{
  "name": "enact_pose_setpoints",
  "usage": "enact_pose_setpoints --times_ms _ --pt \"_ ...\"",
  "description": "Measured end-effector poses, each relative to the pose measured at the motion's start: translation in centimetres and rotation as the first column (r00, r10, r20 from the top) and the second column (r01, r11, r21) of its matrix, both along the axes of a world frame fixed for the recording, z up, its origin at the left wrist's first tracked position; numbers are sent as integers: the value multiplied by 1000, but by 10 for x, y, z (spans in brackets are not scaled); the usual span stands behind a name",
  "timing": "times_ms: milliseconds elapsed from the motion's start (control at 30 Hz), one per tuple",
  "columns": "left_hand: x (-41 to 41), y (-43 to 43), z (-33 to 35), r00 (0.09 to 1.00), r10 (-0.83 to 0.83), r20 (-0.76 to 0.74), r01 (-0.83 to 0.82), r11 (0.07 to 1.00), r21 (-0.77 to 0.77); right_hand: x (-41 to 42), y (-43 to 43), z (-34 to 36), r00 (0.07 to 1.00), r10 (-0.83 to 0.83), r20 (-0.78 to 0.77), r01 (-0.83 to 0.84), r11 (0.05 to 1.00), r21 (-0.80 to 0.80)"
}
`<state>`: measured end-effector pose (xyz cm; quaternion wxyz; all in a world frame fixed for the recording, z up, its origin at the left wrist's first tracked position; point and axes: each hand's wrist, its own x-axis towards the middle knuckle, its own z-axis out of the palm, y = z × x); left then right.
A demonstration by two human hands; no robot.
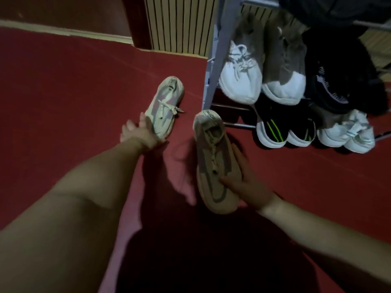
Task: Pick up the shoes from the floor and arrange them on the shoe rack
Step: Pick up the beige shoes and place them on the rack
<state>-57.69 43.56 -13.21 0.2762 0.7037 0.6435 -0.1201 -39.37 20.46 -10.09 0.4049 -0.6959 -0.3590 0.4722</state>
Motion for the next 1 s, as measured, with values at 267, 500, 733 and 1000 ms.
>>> enact_pose_setpoints --times_ms 267,500,733,1000 --pt "25 30 -33 987 -149 63 140 982 128 -22 2 -38 988 -151 15 152 982 -110" --pt "2 -10 -32 989 -139 40 135 986 98 -23 2 -60 985 -148 86 155 984 -83" --pt "-31 -97 -31 984 -176 34 175 984 17 -14 -8 -74 959 -140 247 162 984 -72" --pt "-39 -105 -24 991 -101 83 110 989 -102 -52 -12 -73 755 -46 654 269 932 -245"
